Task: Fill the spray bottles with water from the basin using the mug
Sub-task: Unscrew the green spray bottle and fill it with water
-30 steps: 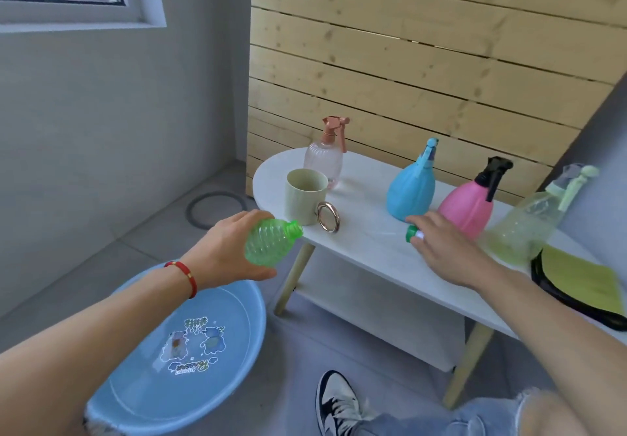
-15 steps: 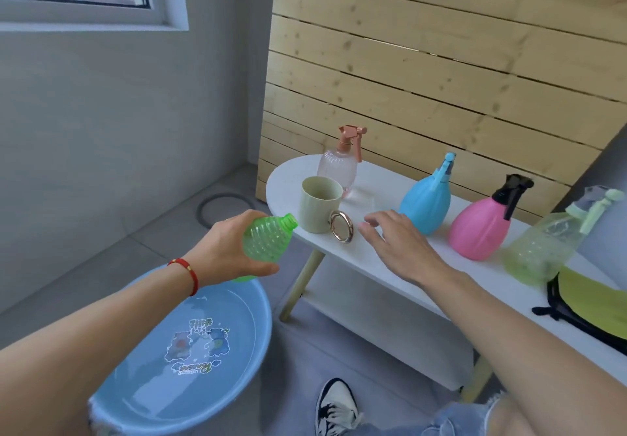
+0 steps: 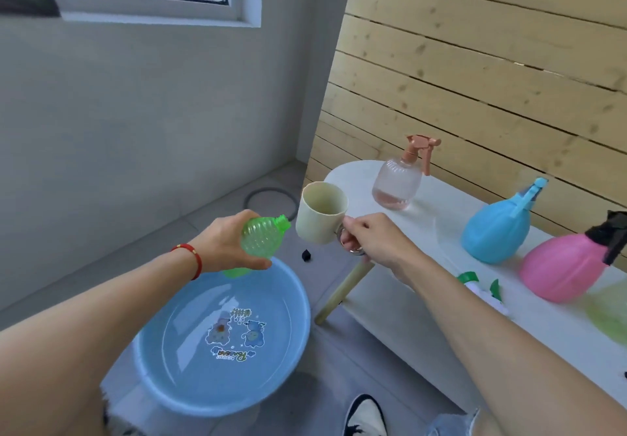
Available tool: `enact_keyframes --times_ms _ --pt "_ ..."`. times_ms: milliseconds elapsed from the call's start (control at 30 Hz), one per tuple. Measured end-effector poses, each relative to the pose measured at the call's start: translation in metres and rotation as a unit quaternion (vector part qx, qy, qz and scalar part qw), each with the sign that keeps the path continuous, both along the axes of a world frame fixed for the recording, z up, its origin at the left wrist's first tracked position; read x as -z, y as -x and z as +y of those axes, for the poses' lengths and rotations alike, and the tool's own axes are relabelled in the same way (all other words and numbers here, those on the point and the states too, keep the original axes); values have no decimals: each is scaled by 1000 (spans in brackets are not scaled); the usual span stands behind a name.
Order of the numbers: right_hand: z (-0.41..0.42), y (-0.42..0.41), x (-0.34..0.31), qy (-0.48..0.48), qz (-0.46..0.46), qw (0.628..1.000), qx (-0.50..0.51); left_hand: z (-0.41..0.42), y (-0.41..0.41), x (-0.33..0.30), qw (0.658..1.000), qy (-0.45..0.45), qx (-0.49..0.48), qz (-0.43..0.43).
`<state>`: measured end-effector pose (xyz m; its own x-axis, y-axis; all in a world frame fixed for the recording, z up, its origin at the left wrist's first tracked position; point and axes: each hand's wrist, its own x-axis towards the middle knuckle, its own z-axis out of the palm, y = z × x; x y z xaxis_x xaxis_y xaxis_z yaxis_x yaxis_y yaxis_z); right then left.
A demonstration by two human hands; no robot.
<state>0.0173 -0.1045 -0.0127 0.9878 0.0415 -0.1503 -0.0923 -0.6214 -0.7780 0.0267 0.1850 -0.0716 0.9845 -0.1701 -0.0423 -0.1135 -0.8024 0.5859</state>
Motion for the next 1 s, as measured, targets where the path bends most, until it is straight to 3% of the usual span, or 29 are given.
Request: enact_keyframes --times_ms 167,333,433,500,600,833,1000 --pt "75 -14 36 19 60 997 -54 59 8 29 984 -94 -87 123" --pt "117 -22 142 46 186 981 -11 91 14 44 962 -154 -103 198" --pt "127 -15 202 198 145 968 -46 97 14 45 959 -142 -97 224" --pt "134 -6 225 321 90 939 -88 100 14 47 957 -137 -94 237" --pt "141 -2 252 420 56 894 -149 103 15 53 951 -141 -90 259" --pt "153 4 306 470 28 861 -194 109 17 60 937 -165 -79 296" --pt "172 22 320 395 53 901 -173 106 14 58 923 -190 -90 322"
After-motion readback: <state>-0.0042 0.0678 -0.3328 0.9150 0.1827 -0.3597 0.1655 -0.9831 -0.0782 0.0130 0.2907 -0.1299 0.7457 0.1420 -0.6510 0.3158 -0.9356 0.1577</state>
